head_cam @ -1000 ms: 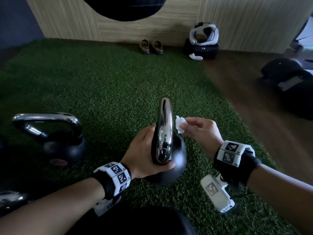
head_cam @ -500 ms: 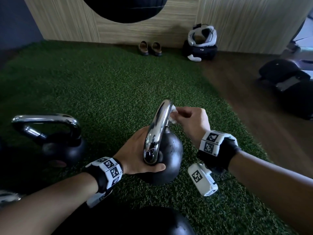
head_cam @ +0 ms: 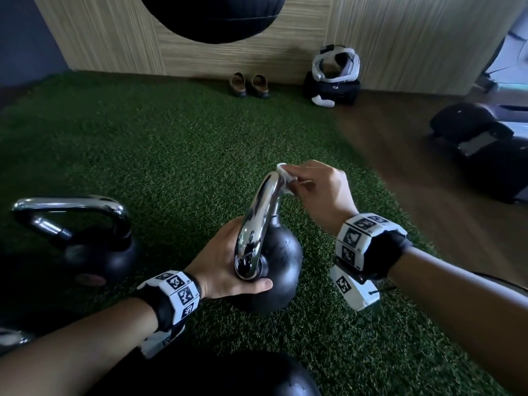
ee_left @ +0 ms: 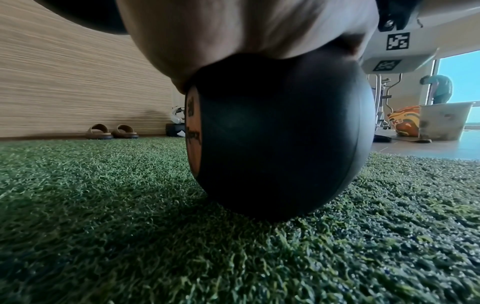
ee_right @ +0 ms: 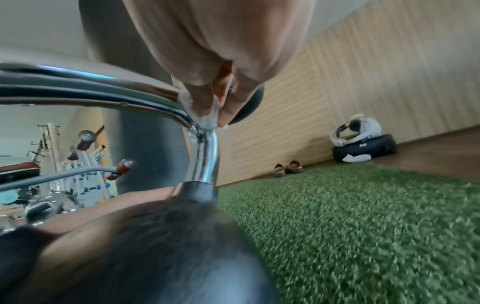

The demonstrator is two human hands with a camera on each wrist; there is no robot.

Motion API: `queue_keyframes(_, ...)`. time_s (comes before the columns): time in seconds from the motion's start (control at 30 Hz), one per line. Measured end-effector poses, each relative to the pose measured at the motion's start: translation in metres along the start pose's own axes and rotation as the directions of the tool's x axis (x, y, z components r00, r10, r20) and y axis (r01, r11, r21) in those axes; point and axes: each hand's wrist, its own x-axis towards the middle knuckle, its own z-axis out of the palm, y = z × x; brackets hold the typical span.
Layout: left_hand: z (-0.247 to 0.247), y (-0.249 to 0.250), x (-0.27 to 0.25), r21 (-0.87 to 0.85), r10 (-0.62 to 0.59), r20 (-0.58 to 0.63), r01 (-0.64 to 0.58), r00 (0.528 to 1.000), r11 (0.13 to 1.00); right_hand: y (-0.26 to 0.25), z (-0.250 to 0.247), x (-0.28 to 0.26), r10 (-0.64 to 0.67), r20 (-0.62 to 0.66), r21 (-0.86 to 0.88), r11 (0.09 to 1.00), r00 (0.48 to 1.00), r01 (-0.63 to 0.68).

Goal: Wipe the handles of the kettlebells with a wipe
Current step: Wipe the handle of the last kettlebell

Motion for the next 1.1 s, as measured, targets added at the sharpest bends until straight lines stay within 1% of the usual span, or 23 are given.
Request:
queue_keyframes(0.07, 0.0, -0.002, 0.0, -0.004, 0.004, -0.001, -0.004, 1.0, 1.0, -0.002, -0.002, 0.005, -0.071, 0.019, -0.022, 0.997, 0.997, 0.072)
queue_keyframes(0.13, 0.001, -0.004, 0.0, 0.001, 0.006, -0.001, -0.006, 1.0, 1.0, -0.009, -0.004, 0.002, -0.153, -0.008, -0.027, 0.988, 0.988, 0.153)
queue_keyframes(0.2, 0.001, -0.005, 0.0, 0.005, 0.0, -0.009, 0.0, 1.0, 1.0, -0.022, -0.007, -0.012, -0.229, -0.042, -0.004, 0.973, 0.973, 0.229)
queue_keyframes(0.27, 0.002, -0.005, -0.001, -0.017, -0.006, -0.023, 0.006, 1.0, 1.0, -0.034, -0.012, -0.027, -0.276, -0.038, 0.032, 0.96, 0.96, 0.278)
queue_keyframes(0.33, 0.003, -0.005, -0.001, -0.037, -0.001, -0.024, 0.0, 1.0, 0.999, -0.04, -0.017, -0.031, -0.267, -0.008, 0.063, 0.962, 0.964, 0.267)
queue_keyframes(0.43, 0.002, -0.008, 0.0, -0.039, 0.016, -0.027, -0.017, 1.0, 0.999, -0.039, -0.021, -0.023, -0.187, 0.012, 0.086, 0.979, 0.982, 0.185)
queue_keyframes(0.5, 0.003, -0.009, -0.001, -0.047, 0.016, -0.033, -0.018, 0.999, 0.999, -0.042, -0.02, -0.027, -0.21, 0.035, 0.069, 0.976, 0.977, 0.208)
queue_keyframes(0.57, 0.003, -0.009, 0.0, -0.052, 0.034, -0.058, -0.037, 0.998, 0.998, -0.051, -0.021, -0.044, -0.226, 0.06, 0.112, 0.969, 0.972, 0.219)
queue_keyframes(0.63, 0.003, -0.005, 0.002, -0.065, 0.073, -0.065, -0.077, 0.995, 0.995, -0.061, -0.023, -0.058, -0.177, 0.084, 0.189, 0.969, 0.981, 0.158)
queue_keyframes(0.67, 0.003, -0.004, 0.003, -0.071, 0.093, -0.054, -0.097, 0.994, 0.993, -0.065, -0.025, -0.062, -0.126, 0.095, 0.23, 0.968, 0.987, 0.101)
queue_keyframes(0.73, 0.003, -0.004, 0.005, -0.061, 0.124, -0.035, -0.126, 0.992, 0.99, -0.069, -0.029, -0.062, 0.009, 0.137, 0.321, 0.946, 0.99, -0.053)
queue_keyframes(0.8, 0.003, -0.006, 0.006, -0.073, 0.115, -0.03, -0.117, 0.993, 0.99, -0.069, -0.029, -0.062, 0.124, 0.215, 0.414, 0.887, 0.969, -0.206)
queue_keyframes(0.87, 0.003, -0.01, 0.005, -0.032, 0.112, -0.004, -0.112, 0.994, 0.993, -0.071, -0.025, -0.069, 0.179, 0.303, 0.482, 0.818, 0.936, -0.313)
queue_keyframes(0.9, 0.004, -0.012, 0.005, -0.012, 0.108, 0.003, -0.108, 0.994, 0.994, -0.071, -0.021, -0.074, 0.186, 0.34, 0.491, 0.801, 0.922, -0.343)
queue_keyframes(0.97, 0.005, -0.014, 0.004, -0.06, 0.083, -0.008, -0.084, 0.996, 0.995, -0.069, -0.015, -0.082, 0.19, 0.397, 0.463, 0.803, 0.898, -0.374)
queue_keyframes(1.03, 0.003, -0.013, 0.003, -0.09, 0.068, -0.015, -0.069, 0.998, 0.994, -0.066, -0.012, -0.083, 0.196, 0.414, 0.437, 0.814, 0.889, -0.383)
queue_keyframes(1.1, 0.002, -0.009, 0.003, -0.087, 0.079, -0.02, -0.08, 0.997, 0.993, -0.064, -0.011, -0.083, 0.196, 0.417, 0.413, 0.829, 0.888, -0.377)
